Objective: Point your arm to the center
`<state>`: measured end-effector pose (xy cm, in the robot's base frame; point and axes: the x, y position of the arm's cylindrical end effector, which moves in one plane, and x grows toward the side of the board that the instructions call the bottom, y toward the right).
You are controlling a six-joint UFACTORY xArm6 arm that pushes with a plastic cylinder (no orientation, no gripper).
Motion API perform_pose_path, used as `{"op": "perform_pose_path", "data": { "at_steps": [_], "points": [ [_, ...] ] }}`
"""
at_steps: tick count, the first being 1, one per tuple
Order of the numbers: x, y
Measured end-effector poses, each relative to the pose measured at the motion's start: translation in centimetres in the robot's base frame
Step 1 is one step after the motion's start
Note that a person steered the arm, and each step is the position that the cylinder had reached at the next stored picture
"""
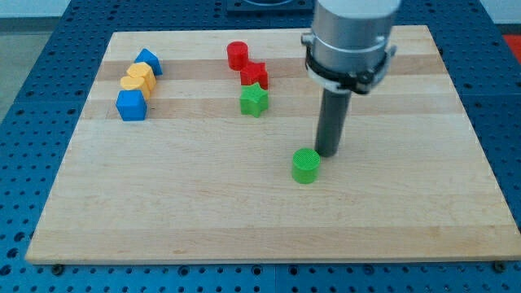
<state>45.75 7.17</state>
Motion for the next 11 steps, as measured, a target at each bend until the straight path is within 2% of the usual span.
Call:
{"op": "perform_pose_path", "data": {
  "at_steps": [1, 2, 5, 6, 7, 8, 9, 11],
  "points": [
    [0.0, -2.2],
    [3.7, -5.0],
    [9.1, -5.7],
    [8.7, 1.2],
    [7.2, 0.9],
    [3.9, 3.4],
    [6.8, 8.7],
    [7.6, 1.8]
  ]
}}
